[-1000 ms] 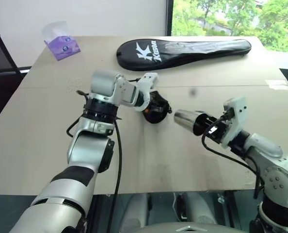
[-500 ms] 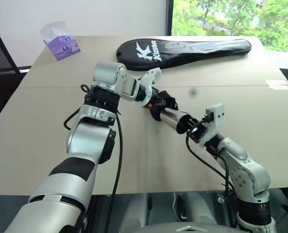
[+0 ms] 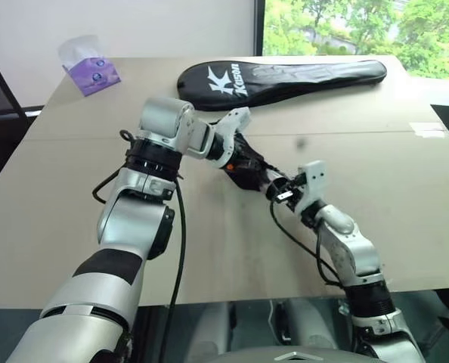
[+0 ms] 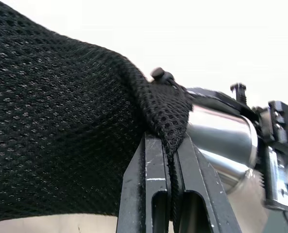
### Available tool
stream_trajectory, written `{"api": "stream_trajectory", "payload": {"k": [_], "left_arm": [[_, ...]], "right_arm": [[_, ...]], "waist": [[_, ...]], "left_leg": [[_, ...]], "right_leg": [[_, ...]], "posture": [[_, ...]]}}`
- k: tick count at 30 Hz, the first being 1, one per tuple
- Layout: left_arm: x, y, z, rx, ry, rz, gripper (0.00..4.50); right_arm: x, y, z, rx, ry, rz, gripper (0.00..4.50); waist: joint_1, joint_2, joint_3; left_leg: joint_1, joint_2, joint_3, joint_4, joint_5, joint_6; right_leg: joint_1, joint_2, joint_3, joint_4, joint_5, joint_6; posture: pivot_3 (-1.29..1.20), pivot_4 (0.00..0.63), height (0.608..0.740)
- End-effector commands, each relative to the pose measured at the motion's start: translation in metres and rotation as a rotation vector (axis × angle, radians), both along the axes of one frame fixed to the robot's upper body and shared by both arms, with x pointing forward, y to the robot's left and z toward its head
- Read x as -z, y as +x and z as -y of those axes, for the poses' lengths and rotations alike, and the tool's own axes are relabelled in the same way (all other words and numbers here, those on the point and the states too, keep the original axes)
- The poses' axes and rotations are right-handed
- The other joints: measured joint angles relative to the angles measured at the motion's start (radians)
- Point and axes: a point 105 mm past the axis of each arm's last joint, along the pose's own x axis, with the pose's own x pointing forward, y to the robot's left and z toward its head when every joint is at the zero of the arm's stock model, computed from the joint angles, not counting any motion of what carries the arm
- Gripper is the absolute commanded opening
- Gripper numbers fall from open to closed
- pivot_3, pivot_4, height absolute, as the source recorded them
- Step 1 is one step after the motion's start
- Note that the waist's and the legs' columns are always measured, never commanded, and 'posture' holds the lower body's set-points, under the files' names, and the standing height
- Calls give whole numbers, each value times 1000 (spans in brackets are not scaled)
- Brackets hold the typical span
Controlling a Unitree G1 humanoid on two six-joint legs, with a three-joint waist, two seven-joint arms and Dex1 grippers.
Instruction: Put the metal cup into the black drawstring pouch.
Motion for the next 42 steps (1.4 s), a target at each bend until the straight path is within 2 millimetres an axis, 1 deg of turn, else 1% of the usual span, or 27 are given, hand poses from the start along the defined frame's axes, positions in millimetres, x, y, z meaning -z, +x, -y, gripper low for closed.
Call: {"api": "stream_trajectory", "payload": {"k": [1,2,4,6,9,12,15,16,19,21,23,25,27,28,29,31,33,35,36,38,40,42], "left_arm": [[-8,-12,10,71,-18,50,0],[-10,-14,11,77,-29,60,0],[-15,-19,14,99,-50,79,0],[-18,-24,15,118,-68,85,0],[-17,-28,14,119,-78,113,0],[-16,-30,13,116,-93,125,0],[-18,-35,14,128,-127,140,0],[-20,-38,15,137,-150,145,0],[-16,-40,11,121,-176,144,0],[-14,-41,8,98,-210,137,0],[-13,-40,3,69,-225,137,0],[-16,-39,2,52,-259,140,0],[-18,-38,3,43,-282,138,0],[-20,-39,3,43,-295,136,0],[-24,-39,4,44,-330,133,0],[-34,-40,4,47,-405,145,0],[-45,-42,2,46,-489,194,0],[-43,-46,0,55,-460,211,0],[-43,-49,3,72,-454,225,0],[-47,-53,12,103,-475,254,0],[-51,-56,21,126,-509,250,0],[-53,-60,28,149,-537,243,0]], "right_arm": [[1,-1,-16,-63,-77,41,11],[-5,-4,-24,-108,-25,41,11],[-15,-3,-32,-133,71,33,11],[-18,-1,-37,-163,96,36,11],[-25,-3,-47,-240,135,50,11],[-32,0,-52,-260,179,44,11],[-31,12,-52,-220,204,-7,11],[-35,15,-53,-213,277,-43,11],[-58,19,-54,-225,603,-134,11],[-65,21,-50,-223,735,-170,11],[-67,24,-43,-206,833,-201,11],[-63,24,-43,-200,796,-202,11],[-59,20,-48,-218,741,-203,11],[-59,19,-51,-232,746,-207,11],[-60,17,-52,-239,767,-216,11],[-59,19,-47,-228,827,-239,11],[-56,22,-38,-190,875,-253,11],[-54,27,-33,-140,826,-227,11],[-53,30,-33,-107,741,-193,11],[-57,32,-43,-94,498,-53,11],[-60,35,-54,-64,215,120,11],[-67,38,-62,-33,51,282,11]], "waist": [[0,0,0],[1,0,0],[2,0,0],[-2,0,0],[0,0,0],[1,0,0],[1,0,0],[1,0,0],[1,0,0],[5,0,0],[10,0,0],[12,0,0],[11,0,0],[10,0,0],[9,0,0],[7,0,0],[5,0,0],[3,0,0],[1,0,0],[-2,0,0],[-2,0,0],[-1,0,0]], "left_leg": [[1,0,0,0,0,0],[1,0,0,0,0,0],[1,0,-1,1,0,0],[0,1,-1,1,0,0],[0,1,-1,1,0,0],[0,1,-1,1,0,0],[-1,1,-1,1,0,0],[0,1,-1,1,0,0],[0,1,-1,0,0,-1],[0,2,-2,0,0,-1],[-1,1,-2,0,0,-1],[-1,0,-2,0,0,0],[-1,0,-2,0,0,0],[0,0,-2,0,0,0],[0,0,-2,0,0,0],[0,0,-2,0,0,0],[0,0,-2,0,0,0],[0,0,-1,0,0,0],[-1,0,-1,0,0,0],[0,1,-1,0,0,0],[0,1,0,-1,0,-1],[0,0,1,-1,0,-1]], "right_leg": [[0,0,0,0,0,0],[0,0,1,0,0,0],[1,0,1,1,0,0],[0,0,1,1,0,0],[0,0,1,0,0,0],[0,0,2,0,0,0],[0,-1,2,0,0,0],[0,-2,1,0,0,0],[0,-3,2,0,0,0],[0,-4,2,-1,0,0],[0,-5,1,-1,0,0],[0,-5,1,-1,0,0],[0,-5,1,-1,0,0],[0,-4,1,-1,0,0],[0,-4,1,-1,0,0],[0,-3,1,0,0,0],[0,-3,0,0,0,0],[0,-4,0,-1,0,0],[0,-4,0,-1,0,0],[0,-3,1,-1,0,0],[-1,-2,1,0,0,0],[-1,-1,0,0,0,0]], "posture": [[0,150,740],[0,150,740],[0,150,740],[0,150,740],[0,150,740],[0,150,740],[0,150,740],[0,150,740],[0,150,740],[0,150,740],[0,150,740],[0,150,740],[0,150,740],[0,150,740],[0,150,740],[0,150,740],[0,150,740],[0,150,740],[0,150,740],[0,150,740],[0,150,740],[0,150,740]]}}
